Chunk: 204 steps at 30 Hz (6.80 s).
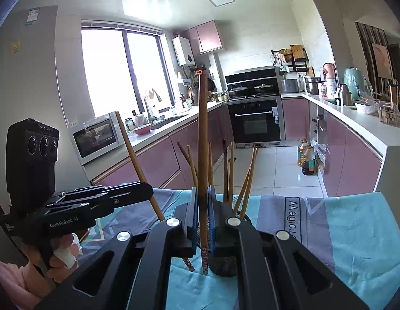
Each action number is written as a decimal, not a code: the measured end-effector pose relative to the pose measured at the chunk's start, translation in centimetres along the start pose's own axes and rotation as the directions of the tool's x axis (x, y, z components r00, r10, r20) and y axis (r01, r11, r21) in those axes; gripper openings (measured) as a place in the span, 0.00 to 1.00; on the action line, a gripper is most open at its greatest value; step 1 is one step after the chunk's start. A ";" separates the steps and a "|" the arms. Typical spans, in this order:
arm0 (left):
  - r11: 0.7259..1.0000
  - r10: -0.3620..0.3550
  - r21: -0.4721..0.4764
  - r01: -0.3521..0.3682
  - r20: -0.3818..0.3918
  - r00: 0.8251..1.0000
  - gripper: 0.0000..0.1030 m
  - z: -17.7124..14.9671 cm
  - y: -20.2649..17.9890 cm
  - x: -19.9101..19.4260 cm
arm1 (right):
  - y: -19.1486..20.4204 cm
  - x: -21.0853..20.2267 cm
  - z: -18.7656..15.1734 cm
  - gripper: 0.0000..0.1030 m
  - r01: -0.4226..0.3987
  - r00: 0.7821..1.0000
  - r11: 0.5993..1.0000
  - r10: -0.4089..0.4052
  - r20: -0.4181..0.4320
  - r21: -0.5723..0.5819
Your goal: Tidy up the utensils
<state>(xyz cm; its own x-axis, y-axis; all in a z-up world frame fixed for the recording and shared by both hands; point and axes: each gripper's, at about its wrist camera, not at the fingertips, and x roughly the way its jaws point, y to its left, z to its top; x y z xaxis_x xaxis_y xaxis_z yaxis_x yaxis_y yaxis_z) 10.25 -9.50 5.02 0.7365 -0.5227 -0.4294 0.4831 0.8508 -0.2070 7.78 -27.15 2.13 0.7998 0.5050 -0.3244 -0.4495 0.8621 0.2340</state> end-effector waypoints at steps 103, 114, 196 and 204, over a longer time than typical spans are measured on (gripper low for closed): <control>0.997 0.071 -0.028 -0.076 -0.154 0.986 0.09 -0.2 0.6 7.3 | -2.6 9.4 0.0 0.06 0.046 0.989 0.997 -0.037 -0.145 0.061; 0.997 0.071 -0.030 -0.077 -0.156 0.985 0.09 -0.4 0.4 7.4 | -2.8 9.9 0.0 0.08 0.051 0.988 0.996 -0.040 -0.151 0.072; 0.863 0.493 -0.045 -0.503 0.294 0.819 0.95 -10.5 0.6 -13.4 | 8.5 -1.7 -8.6 0.94 0.288 0.947 0.952 -0.266 0.183 -0.106; 0.863 0.492 -0.048 -0.502 0.298 0.818 0.95 -10.7 0.6 -13.5 | 8.4 -1.9 -8.6 0.94 0.293 0.944 0.951 -0.270 0.191 -0.100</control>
<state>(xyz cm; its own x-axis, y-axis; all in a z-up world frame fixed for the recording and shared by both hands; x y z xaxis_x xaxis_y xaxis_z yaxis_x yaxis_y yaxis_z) -4.47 -1.37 1.30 0.9812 -0.0252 -0.1916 0.0246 0.9997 -0.0055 -0.92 -20.47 -3.15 0.9522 0.2356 -0.1945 -0.2332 0.9718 0.0357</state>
